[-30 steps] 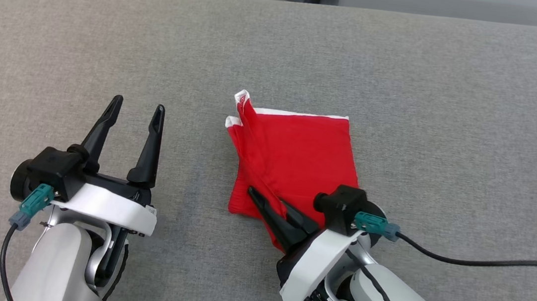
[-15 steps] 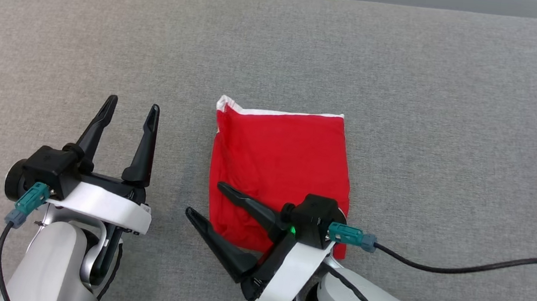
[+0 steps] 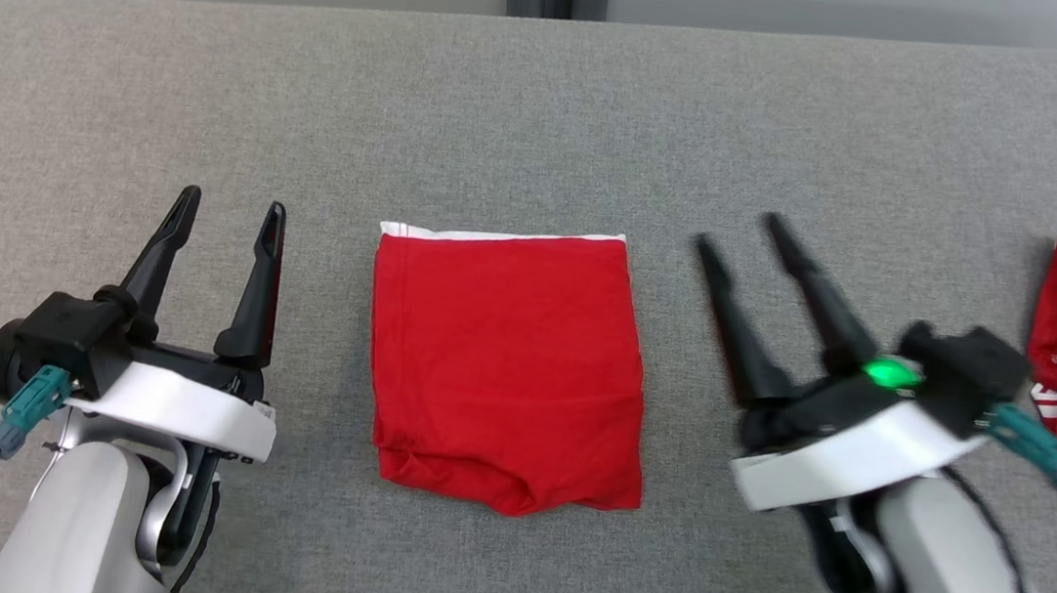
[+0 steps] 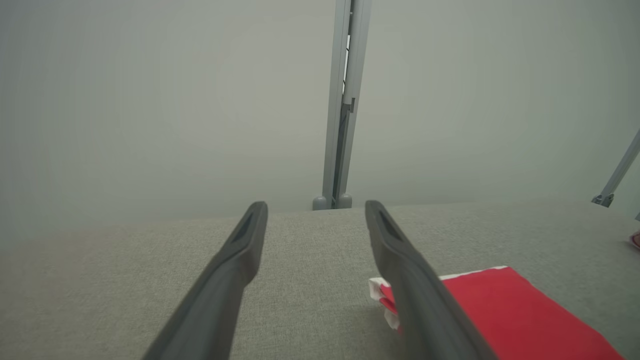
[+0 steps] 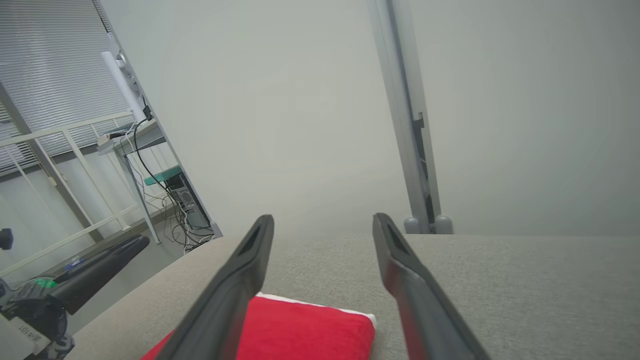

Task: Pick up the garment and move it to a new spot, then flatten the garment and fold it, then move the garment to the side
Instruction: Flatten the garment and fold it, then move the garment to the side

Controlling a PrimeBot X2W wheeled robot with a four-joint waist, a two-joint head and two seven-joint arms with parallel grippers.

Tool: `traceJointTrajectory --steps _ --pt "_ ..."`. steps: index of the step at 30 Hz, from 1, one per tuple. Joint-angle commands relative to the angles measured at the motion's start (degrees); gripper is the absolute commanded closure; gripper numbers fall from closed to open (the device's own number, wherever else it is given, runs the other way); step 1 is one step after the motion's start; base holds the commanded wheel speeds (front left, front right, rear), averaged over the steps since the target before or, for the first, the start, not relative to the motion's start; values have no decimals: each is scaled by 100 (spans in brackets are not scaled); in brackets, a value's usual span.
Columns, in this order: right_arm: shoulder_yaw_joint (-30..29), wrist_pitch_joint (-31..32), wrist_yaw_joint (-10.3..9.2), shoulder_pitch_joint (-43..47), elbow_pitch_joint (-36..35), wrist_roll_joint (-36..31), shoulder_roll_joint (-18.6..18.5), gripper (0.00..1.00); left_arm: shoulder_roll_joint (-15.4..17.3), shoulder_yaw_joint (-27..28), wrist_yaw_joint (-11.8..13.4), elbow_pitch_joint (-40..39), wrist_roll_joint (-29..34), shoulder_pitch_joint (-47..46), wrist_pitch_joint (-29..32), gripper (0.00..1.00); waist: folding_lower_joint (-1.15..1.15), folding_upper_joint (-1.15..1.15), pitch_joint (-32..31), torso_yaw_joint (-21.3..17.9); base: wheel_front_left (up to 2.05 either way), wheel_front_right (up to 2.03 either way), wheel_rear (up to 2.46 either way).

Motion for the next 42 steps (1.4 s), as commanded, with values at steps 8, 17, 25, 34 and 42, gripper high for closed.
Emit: traceJointTrajectory --steps 8,17,25,34,42 --pt "-1718 238 1 825 121 -876 -234 0 83 26 88 -106 -62 144 29 0 0 0 -108 11 0 0 0" --pt "-2495 539 1 1313 12 -1246 -22 0 168 -32 133 -157 -43 304 99 0 0 0 -190 -2 0 0 0" --pt "-2576 636 1 1399 -54 -1290 52 0 191 -104 161 -217 -32 339 156 0 0 0 -211 14 0 0 0" --pt "-2562 801 1 1224 -146 -1303 1 0 191 -189 172 -214 -51 293 166 0 0 0 -174 134 0 0 0" --pt "-1430 1493 1 638 260 -1140 -118 0 69 -312 150 -148 -82 158 117 0 0 0 26 519 0 0 0"
